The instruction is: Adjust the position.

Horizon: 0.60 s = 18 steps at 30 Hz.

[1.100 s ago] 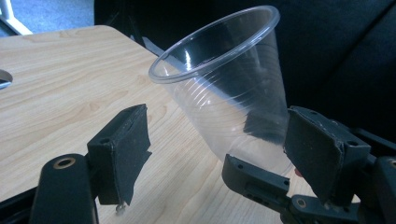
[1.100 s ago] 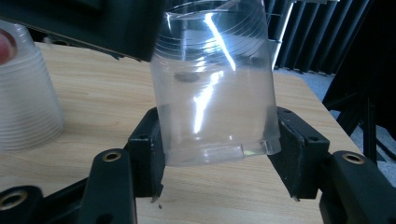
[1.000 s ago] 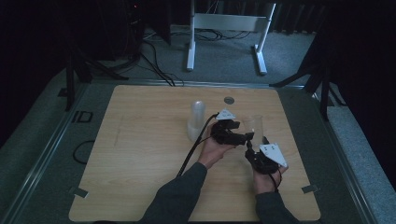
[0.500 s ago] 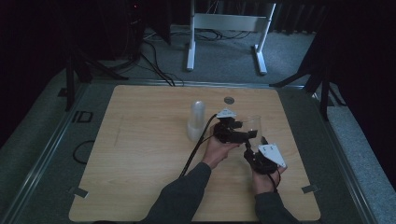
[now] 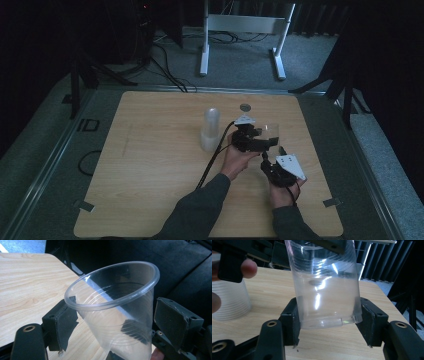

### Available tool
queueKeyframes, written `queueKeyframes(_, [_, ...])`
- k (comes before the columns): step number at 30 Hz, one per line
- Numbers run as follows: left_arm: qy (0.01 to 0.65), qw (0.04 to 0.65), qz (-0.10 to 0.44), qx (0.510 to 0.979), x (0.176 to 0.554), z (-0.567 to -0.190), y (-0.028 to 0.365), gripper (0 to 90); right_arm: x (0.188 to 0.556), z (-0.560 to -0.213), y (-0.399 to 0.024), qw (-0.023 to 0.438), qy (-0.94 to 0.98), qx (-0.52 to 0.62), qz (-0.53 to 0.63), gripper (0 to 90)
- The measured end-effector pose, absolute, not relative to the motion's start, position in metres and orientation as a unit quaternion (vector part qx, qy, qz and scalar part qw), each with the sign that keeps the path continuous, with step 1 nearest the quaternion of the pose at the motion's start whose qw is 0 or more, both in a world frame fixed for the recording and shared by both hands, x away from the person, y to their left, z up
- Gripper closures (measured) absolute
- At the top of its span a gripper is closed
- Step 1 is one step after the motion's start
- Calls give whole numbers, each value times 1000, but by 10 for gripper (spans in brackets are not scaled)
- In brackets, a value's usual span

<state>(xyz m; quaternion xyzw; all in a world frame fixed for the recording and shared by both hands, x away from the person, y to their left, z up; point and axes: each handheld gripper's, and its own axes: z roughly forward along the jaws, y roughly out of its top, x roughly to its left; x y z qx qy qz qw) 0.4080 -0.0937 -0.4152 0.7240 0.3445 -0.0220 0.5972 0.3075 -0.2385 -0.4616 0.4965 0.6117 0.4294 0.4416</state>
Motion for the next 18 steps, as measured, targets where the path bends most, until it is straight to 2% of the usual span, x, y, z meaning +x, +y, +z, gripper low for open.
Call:
queueKeyframes(12, [367,608,-28,704,410,-415,-97,191,307,-462,-238,441,614,492,432,419])
queueKeyframes(18, [373,611,-27,697,410,-415,-97,220,307,-462,-237,440,615,491,433,419])
